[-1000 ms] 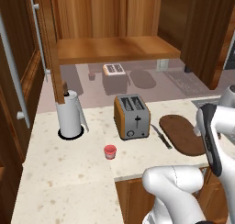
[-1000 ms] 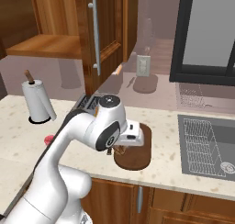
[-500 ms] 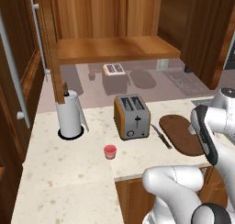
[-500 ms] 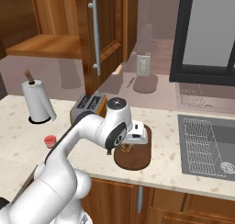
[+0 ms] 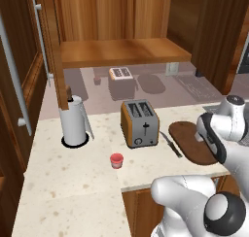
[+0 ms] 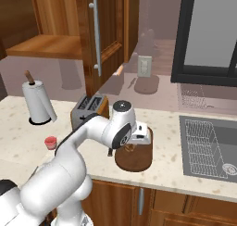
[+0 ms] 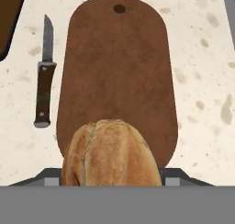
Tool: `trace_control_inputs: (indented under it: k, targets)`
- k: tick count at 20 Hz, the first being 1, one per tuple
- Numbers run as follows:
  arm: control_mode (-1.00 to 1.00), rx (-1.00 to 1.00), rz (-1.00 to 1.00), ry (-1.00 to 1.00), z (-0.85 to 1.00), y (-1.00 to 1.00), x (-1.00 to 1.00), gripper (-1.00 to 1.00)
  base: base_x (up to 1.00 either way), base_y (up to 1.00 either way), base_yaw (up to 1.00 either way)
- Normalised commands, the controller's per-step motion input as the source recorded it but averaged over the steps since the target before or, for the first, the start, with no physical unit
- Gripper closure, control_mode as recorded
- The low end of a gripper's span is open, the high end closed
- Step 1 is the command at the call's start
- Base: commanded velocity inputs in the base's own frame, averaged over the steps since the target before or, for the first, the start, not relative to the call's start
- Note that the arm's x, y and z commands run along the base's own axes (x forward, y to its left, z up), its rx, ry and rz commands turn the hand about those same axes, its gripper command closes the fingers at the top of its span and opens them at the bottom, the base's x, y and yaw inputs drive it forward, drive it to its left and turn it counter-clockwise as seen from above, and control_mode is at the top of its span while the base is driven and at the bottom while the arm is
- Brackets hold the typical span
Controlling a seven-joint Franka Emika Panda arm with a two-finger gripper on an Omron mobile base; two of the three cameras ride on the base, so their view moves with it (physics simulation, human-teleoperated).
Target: Pick the bread, place it on the cutting board, pick the jam, place it on the counter, and close the cabinet.
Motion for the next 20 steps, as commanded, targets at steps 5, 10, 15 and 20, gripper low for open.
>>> trace_control_inputs:
  k: [5,10,15,20]
  targets:
    - [-1.00,0.00,0.00,0.00,-0.25,-0.02,0.38,1.00,0.00,0.00,0.00]
    - [-1.00,0.00,0.00,0.00,-0.20,-0.04,0.34,1.00,0.00,0.00,0.00]
    - [-1.00,0.00,0.00,0.01,-0.20,-0.06,0.32,1.00,0.00,0.00,0.00]
    - [-1.00,0.00,0.00,0.04,-0.10,-0.07,0.18,1.00,0.00,0.00,0.00]
